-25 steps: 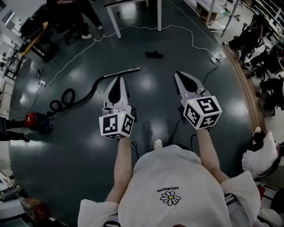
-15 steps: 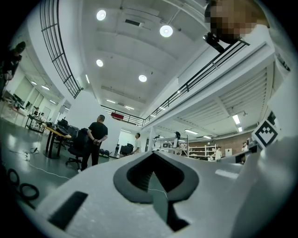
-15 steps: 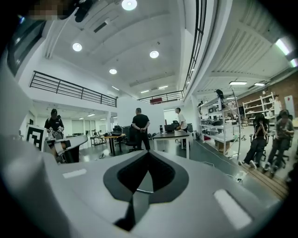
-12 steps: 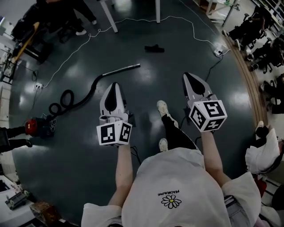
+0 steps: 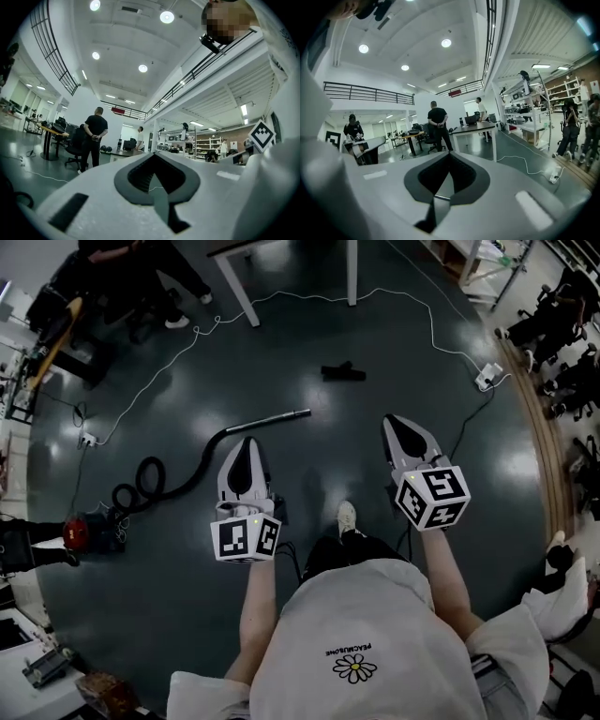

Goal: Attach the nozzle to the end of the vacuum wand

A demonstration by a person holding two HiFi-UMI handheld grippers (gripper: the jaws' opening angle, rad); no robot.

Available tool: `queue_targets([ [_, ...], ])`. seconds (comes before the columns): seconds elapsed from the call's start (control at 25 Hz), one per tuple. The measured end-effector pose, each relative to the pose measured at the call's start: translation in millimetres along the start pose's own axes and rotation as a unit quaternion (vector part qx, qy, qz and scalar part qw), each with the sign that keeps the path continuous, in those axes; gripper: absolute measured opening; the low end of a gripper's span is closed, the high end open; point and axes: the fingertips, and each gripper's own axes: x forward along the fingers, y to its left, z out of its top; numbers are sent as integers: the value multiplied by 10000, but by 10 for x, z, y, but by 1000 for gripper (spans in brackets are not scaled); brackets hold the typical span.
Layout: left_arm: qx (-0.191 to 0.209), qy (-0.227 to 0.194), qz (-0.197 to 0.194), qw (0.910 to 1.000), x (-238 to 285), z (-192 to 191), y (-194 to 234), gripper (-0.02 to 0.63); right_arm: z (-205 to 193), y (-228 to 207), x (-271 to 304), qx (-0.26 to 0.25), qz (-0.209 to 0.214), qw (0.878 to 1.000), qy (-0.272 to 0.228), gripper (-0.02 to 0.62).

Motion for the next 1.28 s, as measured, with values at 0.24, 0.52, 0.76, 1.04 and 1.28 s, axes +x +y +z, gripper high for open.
queue_targets([
  [0.24, 40, 129, -11, 9999, 812, -61, 334, 3, 223, -238, 784, 73, 59, 10000, 23, 5],
  [0.52, -86, 108, -172, 9998, 1891, -263, 907, 3, 408, -630, 1838, -93, -264, 9995, 117, 5],
  [0.76, -209, 182, -238, 9993, 2897, -332, 1511, 3, 663, -826, 2814, -402, -552, 9970, 364, 5],
  [1.04, -177, 381, -338, 9985, 3630, -509, 1602, 3, 751, -1114, 3549, -603, -408, 9957, 577, 5],
  [1.28, -87, 763, -206, 9968, 3869, -892, 1615, 3, 512, -1397, 3979, -787, -13, 9913, 1054, 5],
])
